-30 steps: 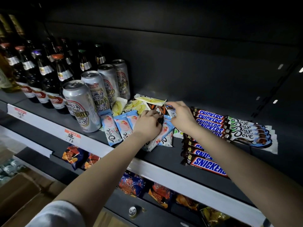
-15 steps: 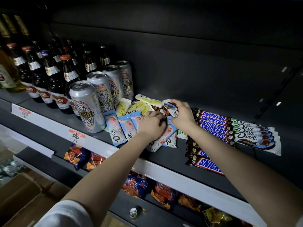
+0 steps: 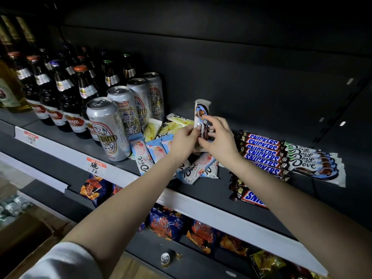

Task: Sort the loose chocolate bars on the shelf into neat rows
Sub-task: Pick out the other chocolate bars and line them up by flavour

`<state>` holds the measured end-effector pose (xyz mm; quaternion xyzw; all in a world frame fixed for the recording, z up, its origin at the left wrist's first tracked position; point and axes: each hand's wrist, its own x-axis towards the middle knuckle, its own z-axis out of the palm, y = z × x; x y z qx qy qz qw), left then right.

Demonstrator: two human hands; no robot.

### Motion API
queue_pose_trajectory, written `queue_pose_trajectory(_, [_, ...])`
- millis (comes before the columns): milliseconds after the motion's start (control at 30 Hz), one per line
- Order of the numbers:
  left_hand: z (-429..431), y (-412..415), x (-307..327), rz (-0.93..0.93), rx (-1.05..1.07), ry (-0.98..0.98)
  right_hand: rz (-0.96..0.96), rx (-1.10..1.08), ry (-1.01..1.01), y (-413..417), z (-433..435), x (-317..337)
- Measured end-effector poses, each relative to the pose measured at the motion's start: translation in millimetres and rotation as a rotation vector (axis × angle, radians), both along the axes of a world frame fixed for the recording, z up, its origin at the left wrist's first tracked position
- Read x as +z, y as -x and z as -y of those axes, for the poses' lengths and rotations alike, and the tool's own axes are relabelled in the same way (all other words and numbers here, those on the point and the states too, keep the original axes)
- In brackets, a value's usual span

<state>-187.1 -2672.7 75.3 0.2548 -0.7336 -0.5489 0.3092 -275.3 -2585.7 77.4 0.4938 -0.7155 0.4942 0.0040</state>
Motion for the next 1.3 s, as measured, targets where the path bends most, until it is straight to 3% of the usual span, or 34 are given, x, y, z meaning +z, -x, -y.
queue_pose_trajectory(67, [1,1,6,-0.014,0.027,0.028,-0.074,0.012,0.049,3,-4,-3])
queue_pose_trajectory(200, [10,2,13,0.019,0.005,0.087,-0.396,-0.065,0.034,16,-18,3])
queue_pose_trajectory(333, [10,2,15,0.091,-0.095,0.169,-0.776,-0.039,-0.135,29,-34,10])
queue_pose_trajectory(433, [5,5,14,0.097,-0.151,0.204,-0.907,-0.026,-0.263,41,-43,8])
queue_pose_trajectory(600, [-3,10,11,0.093,-0.177,0.226,-0.928,-0.092,-0.284,52,-57,6])
queue_pose_trajectory(767, [-12,21,11,0.146,-0.096,0.543,-0.811,-0.208,-0.314,62,-74,3])
queue_pose_trajectory(967, [-33,48,12,0.131,-0.117,0.643,-0.726,-0.298,-0.377,73,-106,6])
queue_pose_trajectory(1300, [-105,111,17,0.09,-0.396,0.762,-0.642,-0.52,-0.457,96,-200,9])
